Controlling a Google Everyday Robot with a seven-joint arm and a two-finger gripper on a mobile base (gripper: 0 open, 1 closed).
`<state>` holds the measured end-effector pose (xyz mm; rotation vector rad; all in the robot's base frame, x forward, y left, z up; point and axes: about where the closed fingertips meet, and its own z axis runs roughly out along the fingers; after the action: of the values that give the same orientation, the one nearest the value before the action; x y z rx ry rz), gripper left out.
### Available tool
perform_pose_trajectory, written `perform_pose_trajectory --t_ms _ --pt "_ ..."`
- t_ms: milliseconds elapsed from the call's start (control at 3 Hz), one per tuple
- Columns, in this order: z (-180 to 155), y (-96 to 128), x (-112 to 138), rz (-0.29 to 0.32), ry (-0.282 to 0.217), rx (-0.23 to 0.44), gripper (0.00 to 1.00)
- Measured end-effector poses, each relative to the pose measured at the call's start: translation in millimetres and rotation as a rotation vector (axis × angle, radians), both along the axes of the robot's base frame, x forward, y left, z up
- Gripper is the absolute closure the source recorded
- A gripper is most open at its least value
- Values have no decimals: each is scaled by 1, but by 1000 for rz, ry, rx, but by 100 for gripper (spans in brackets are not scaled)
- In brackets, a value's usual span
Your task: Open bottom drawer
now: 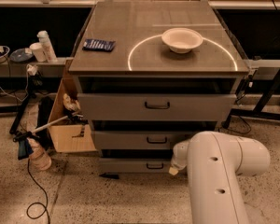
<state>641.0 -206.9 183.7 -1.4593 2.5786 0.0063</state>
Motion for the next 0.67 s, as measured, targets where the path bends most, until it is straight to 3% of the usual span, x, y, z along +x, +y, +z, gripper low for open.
perform_pose_trajectory --t_ms 667 --pt "1 0 -2 0 2 0 100"
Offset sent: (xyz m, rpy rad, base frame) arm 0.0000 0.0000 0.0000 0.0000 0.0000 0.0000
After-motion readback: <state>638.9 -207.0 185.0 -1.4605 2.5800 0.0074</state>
